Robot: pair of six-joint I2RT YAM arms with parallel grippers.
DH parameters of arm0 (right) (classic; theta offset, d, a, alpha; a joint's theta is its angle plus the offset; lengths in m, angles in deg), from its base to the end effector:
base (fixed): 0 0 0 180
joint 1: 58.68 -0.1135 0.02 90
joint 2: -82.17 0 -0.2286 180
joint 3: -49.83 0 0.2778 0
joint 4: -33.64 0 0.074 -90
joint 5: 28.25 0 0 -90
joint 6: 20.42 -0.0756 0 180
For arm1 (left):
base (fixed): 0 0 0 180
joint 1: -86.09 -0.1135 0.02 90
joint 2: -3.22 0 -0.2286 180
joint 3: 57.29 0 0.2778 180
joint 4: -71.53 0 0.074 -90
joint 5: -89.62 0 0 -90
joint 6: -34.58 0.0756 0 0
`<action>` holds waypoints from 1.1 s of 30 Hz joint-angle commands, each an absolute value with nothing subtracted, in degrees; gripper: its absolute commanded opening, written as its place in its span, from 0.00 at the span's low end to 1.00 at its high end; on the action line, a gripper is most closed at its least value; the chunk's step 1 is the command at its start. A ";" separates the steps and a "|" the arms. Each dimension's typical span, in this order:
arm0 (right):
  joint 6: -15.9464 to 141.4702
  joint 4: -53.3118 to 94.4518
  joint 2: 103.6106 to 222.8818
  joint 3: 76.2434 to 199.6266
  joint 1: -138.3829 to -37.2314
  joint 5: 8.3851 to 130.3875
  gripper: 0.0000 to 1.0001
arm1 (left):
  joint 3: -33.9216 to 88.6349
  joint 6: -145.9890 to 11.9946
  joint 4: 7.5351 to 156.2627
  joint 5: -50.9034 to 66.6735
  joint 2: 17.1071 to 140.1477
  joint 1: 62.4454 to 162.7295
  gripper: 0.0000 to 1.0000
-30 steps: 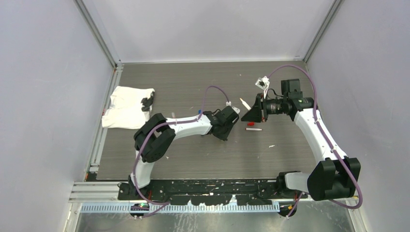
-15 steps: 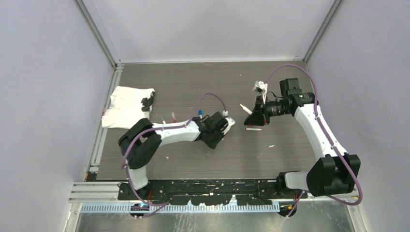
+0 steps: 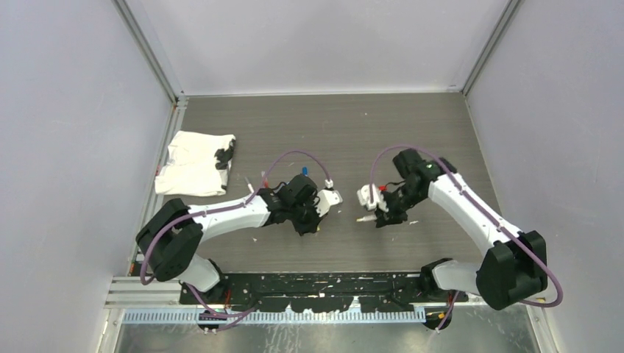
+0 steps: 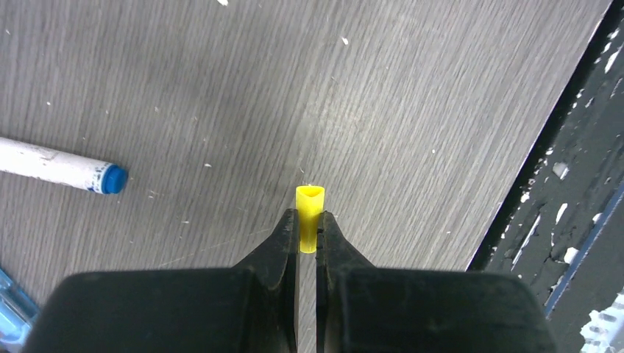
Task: Insert the pens into the pen caps
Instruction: Insert the pen cap onto the pen.
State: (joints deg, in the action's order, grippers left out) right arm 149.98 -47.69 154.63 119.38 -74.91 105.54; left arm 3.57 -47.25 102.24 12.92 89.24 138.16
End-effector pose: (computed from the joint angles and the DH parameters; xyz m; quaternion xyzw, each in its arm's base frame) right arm 0.2172 0.1177 0.1894 -0.7045 0.6023 0.2908 0.2373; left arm 0.1943 -0.2776 0.1013 0.5059 0.8043 -0.2116 0.2290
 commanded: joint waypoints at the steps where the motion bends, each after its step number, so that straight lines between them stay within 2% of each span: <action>1: 150.69 -35.08 150.83 113.03 -85.10 92.60 0.01 | 3.83 -46.79 97.00 22.92 88.30 134.25 0.01; 5: 148.92 -27.84 151.11 109.49 -91.00 87.61 0.01 | 4.09 -50.05 96.18 30.26 90.10 130.77 0.01; 15: 140.61 -3.62 156.41 102.16 -104.31 68.58 0.01 | 6.46 -53.35 97.80 39.32 96.62 128.76 0.01; 25: 138.03 4.61 162.50 101.03 -109.06 59.63 0.01 | 7.13 -55.15 96.75 45.17 99.48 127.33 0.01; 33: 137.38 5.34 162.56 100.83 -109.90 59.84 0.01 | 7.55 -57.83 96.02 46.74 101.44 126.49 0.01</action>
